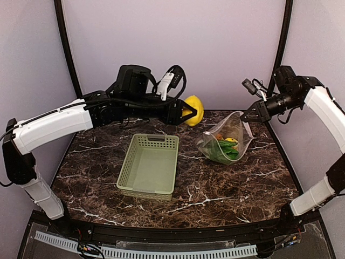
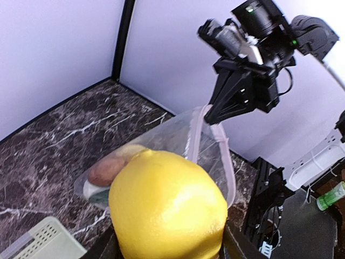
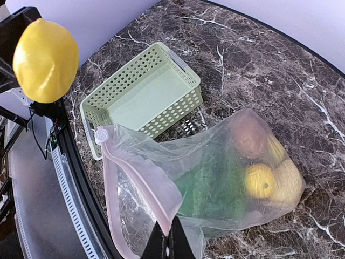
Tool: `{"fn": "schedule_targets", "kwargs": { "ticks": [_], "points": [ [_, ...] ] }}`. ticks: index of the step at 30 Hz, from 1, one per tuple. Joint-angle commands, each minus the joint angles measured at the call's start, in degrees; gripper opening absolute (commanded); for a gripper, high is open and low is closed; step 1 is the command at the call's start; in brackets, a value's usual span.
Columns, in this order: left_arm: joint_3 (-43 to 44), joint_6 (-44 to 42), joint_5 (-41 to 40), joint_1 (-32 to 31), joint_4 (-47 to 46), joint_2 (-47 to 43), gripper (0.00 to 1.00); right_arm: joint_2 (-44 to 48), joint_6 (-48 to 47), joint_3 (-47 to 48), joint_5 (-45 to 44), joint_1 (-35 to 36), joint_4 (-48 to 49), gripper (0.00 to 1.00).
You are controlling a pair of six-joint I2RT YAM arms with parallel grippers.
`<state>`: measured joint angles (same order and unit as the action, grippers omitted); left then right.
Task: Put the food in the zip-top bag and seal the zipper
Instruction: Place the fake fruit in the zipper food storage bag.
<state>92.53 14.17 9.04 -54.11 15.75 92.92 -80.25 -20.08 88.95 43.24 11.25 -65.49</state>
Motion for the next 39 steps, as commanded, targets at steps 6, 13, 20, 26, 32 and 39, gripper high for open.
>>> {"fn": "schedule_targets", "kwargs": {
  "ticks": [6,13,20,26,32,39],
  "points": [
    [1.4,-0.4,10.9,-5.8,-21.9,2.9,0.38,-1.7,-0.4,4.1,1.9,2.3,-3.4,0.0],
    [8.7,-1.3,13.1,-9.1,-24.9,10.1,0.38,-0.5,0.2,4.9,4.3,2.4,-4.3,0.0],
    [11.7,-10.2,-3.1,-11.8,-18.5,14.0,0.38,0.1,1.1,5.7,5.4,2.3,-4.5,0.0],
    [11.9,-12.2,-12.8,-11.9,-16.2,16.1,0.37,0.2,1.1,7.0,6.2,2.3,-5.1,0.0],
    [12.1,-16.4,-17.5,-11.9,-13.3,18.3,0.38,0.6,1.1,7.3,6.9,2.1,-5.2,0.0],
    [12.8,-18.2,-19.6,-11.9,-12.2,21.5,0.43,1.1,1.2,6.5,7.2,1.9,-5.2,0.0]
  ]
}}
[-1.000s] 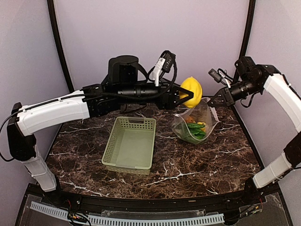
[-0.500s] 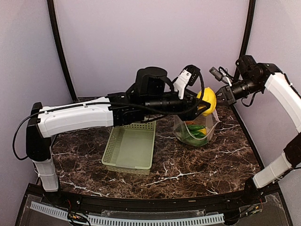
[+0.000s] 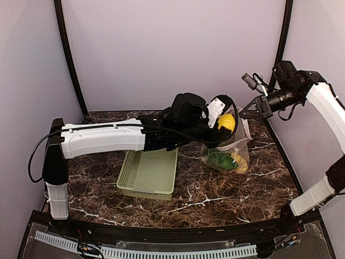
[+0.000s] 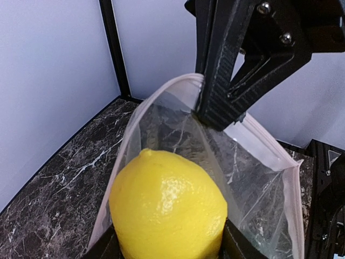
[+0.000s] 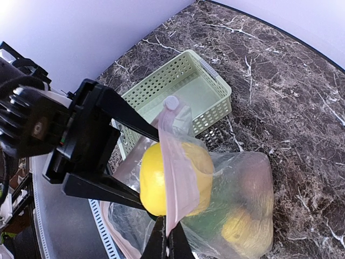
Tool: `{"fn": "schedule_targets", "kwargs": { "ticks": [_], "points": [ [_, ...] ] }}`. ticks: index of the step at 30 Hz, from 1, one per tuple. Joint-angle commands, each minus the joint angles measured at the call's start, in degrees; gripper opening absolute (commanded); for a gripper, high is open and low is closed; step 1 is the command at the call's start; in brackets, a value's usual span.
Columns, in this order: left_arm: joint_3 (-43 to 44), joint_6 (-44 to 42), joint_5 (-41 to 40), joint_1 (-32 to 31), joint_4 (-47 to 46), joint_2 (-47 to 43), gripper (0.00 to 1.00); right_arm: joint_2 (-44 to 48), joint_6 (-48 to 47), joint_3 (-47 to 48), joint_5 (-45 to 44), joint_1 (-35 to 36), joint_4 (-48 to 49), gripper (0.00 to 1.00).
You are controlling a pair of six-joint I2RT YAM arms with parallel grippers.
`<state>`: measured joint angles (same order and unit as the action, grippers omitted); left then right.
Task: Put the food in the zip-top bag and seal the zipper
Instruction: Place the fake fruit in the zipper food storage bag.
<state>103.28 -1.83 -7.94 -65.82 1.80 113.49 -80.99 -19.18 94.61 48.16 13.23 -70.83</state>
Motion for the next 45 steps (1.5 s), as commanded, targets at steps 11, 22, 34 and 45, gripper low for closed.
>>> {"fn": "schedule_targets", "kwargs": {
  "ticks": [11,22,34,45],
  "points": [
    [8.0,-2.8,-2.4,-0.2,5.1,6.1,0.65,3.0,0.1,-0.8,2.2,-0.3,0.4,0.0],
    [14.6,-0.9,-4.1,-0.2,11.3,2.7,0.8,3.2,0.3,-1.2,3.3,-1.2,0.7,0.0],
    [5.5,6.6,-10.1,-0.3,12.9,-9.5,0.74,4.4,-0.1,-3.9,2.7,-1.3,1.6,0.0],
    [-2.7,10.2,-2.0,0.1,16.3,-12.1,0.71,5.4,-1.5,-6.5,1.2,-1.3,1.9,0.0]
  ]
}}
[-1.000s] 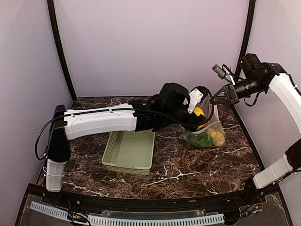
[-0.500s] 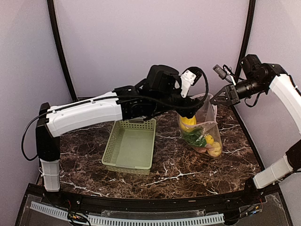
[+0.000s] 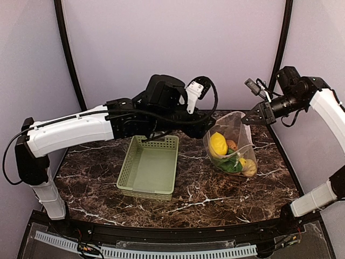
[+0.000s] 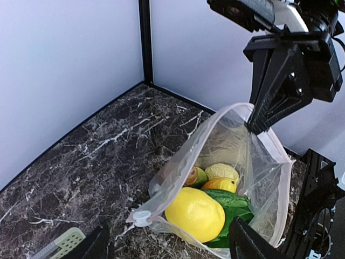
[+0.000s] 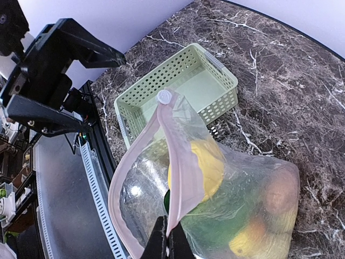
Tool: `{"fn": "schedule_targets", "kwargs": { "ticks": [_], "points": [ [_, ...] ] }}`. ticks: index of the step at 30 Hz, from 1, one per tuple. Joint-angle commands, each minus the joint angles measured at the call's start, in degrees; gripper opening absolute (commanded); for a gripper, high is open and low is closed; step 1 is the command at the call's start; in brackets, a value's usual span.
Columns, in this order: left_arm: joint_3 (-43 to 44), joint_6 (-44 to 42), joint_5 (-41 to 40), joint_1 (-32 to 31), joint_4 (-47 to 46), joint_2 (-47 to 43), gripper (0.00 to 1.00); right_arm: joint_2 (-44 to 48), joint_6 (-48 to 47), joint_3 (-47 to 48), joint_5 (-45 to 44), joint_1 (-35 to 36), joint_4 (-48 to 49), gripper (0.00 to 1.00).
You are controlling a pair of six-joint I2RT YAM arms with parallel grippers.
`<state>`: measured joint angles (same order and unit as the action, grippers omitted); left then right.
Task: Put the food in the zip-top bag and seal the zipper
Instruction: Place the fake fruit in the zipper food storage bag, then pass from the right arm to the left
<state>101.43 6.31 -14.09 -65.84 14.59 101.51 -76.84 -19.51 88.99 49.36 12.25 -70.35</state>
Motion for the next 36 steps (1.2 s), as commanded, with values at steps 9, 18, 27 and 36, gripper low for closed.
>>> {"fn": "schedule_targets", "kwargs": {
  "ticks": [9,18,27,36],
  "points": [
    [-3.0,-12.1,20.4,5.2,6.2,-0.6,0.76,2.0,-2.6,-1.5,-0.5,-0.2,0.3,0.0],
    [-8.9,-33.8,17.3,7.7,4.9,-2.6,0.8,1.9,-4.7,-1.9,0.6,0.4,-1.5,0.0],
    [-8.0,-39.9,21.8,8.2,-5.4,3.1,0.78,0.7,-6.5,-0.5,2.7,1.2,-3.6,0.0],
    [-6.7,-38.7,30.6,8.2,-11.6,7.1,0.57,0.3,-7.0,-1.4,2.5,1.2,-3.6,0.0]
  ]
}}
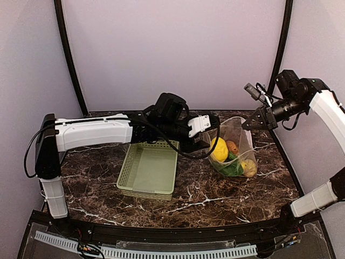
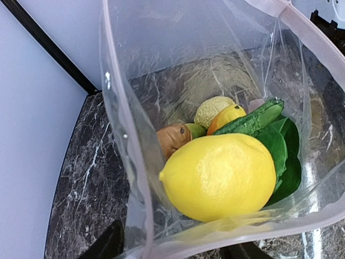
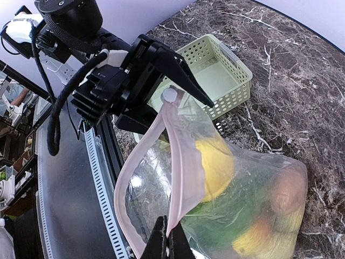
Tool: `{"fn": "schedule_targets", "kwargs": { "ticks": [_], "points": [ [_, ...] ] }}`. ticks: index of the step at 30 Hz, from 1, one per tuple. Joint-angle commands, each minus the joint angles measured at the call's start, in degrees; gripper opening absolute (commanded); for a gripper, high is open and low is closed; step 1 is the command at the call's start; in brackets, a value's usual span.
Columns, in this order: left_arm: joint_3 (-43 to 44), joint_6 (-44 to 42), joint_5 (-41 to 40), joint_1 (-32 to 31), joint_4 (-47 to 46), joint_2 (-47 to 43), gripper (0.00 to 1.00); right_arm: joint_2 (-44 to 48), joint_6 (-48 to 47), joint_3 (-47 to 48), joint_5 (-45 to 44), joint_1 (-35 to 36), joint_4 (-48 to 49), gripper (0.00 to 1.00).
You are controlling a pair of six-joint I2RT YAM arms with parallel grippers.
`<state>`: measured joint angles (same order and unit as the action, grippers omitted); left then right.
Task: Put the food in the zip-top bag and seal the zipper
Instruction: Pass from the right arm to the left
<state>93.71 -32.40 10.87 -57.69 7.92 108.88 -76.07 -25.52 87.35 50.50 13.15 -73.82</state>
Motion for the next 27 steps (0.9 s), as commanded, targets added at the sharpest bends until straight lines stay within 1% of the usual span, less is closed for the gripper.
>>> {"fn": "schedule_targets", "kwargs": {
  "ticks": [1,2,4,5,6,7,8,10,12,14,16,20,22,23,24,26,27],
  "points": [
    [0.4,0.2,5.8,0.0,-6.8,-0.2,0.54,-0.5,-0.9,0.3,1.3,0.4,0.0,0.0],
    [-0.2,0.7,5.7,0.0,-7.3,-0.2,0.53,-0.5,-0.9,0.3,1.3,0.3,0.0,0.0],
    [-0.4,1.4,5.6,0.0,-9.2,-0.2,0.45,-0.6,-0.8,0.3,1.1,0.4,0.3,0.0],
    [-0.4,1.6,5.6,0.0,-9.4,-0.4,0.35,-0.7,-0.6,0.2,1.1,0.4,0.4,0.0],
    [-0.5,2.0,5.6,0.0,-9.4,-0.4,0.3,-0.8,-0.6,0.3,1.1,0.4,0.4,0.0],
    [-0.6,2.7,5.6,0.1,-9.2,-0.6,0.22,-0.9,-0.5,0.3,1.2,0.3,0.4,0.0],
    [-0.7,3.0,5.6,0.0,-9.0,-0.7,0.19,-1.1,-0.4,0.5,1.3,0.4,0.4,0.0],
    [-1.0,3.9,5.5,0.0,-8.3,-1.0,0.08,-1.5,-0.3,1.4,1.6,0.4,0.2,0.0],
    [-1.6,4.8,5.4,0.0,-7.1,-1.5,0.03,-2.0,-0.4,3.0,1.4,0.3,-0.2,0.0],
    [-2.3,6.2,5.5,0.0,-6.3,-2.3,0.01,-2.8,-0.4,5.3,0.5,0.1,-0.8,0.0],
    [-2.4,8.4,5.8,0.0,-5.8,-3.4,0.01,-4.0,-0.5,8.5,-0.3,-0.3,-1.8,0.0],
    [-2.5,16.2,8.4,0.0,-6.5,-7.6,0.01,-5.0,-2.0,12.8,-1.5,-2.0,-3.4,0.0],
    [-2.7,20.3,8.8,0.0,-7.3,-10.5,0.01,-5.4,-1.7,13.8,-3.7,-3.6,-2.7,0.0],
    [-2.3,22.6,8.2,0.0,-7.1,-10.9,0.01,-5.8,-0.1,14.3,-5.5,-4.8,-1.7,0.0],
    [-1.9,23.6,7.6,0.1,-6.0,-11.3,0.01,-6.2,1.5,14.5,-7.3,-6.0,-0.2,0.02],
    [-0.4,26.0,5.2,0.1,-3.4,-11.2,0.01,-7.1,4.8,14.3,-12.0,-8.1,3.6,0.17],
    [0.6,27.6,3.5,0.1,-2.4,-11.0,0.01,-7.4,5.3,14.3,-13.0,-8.5,4.4,0.24]
  ]
}}
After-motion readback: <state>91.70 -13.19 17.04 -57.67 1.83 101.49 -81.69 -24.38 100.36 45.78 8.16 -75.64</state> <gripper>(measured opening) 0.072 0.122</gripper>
